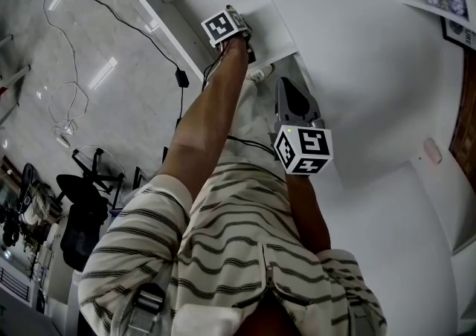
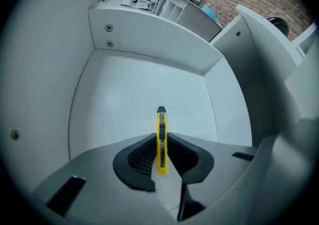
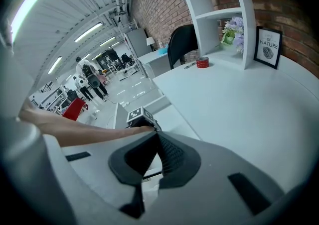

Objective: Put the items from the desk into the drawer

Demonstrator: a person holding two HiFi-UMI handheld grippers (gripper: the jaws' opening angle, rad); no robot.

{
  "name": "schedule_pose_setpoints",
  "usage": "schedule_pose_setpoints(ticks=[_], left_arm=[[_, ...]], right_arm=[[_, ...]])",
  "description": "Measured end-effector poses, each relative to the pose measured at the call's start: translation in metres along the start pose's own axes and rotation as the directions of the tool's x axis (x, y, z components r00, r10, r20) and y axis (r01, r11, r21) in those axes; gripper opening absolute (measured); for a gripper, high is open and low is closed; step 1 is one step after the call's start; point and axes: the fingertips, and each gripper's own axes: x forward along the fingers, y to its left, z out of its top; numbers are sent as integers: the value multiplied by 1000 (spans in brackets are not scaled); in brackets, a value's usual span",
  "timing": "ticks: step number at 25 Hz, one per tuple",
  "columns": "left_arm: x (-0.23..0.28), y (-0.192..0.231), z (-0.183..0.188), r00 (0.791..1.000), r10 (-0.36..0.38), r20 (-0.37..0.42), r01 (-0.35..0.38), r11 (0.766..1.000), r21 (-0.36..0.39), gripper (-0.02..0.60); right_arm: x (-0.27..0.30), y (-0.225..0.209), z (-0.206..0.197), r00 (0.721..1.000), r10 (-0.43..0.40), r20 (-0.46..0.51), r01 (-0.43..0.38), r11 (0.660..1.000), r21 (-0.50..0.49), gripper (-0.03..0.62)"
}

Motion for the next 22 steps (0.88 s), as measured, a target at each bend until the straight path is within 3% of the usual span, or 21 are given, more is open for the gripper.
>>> schedule_pose_setpoints(ticks=[10, 16, 22], left_arm=[[7, 2, -1, 1000, 12, -12, -12, 999, 33, 83], [2, -6, -4, 999, -26, -29, 25, 1000, -2, 130], [-15, -10, 0, 999, -21, -30, 20, 1000, -22, 133]], right_arm=[[1, -1, -2, 1000, 8, 1, -8, 1000, -7, 11], [1, 2, -6, 1000, 29, -1, -29, 999, -13, 12], [-4, 6, 8, 999, 28, 20, -28, 999, -20, 11]])
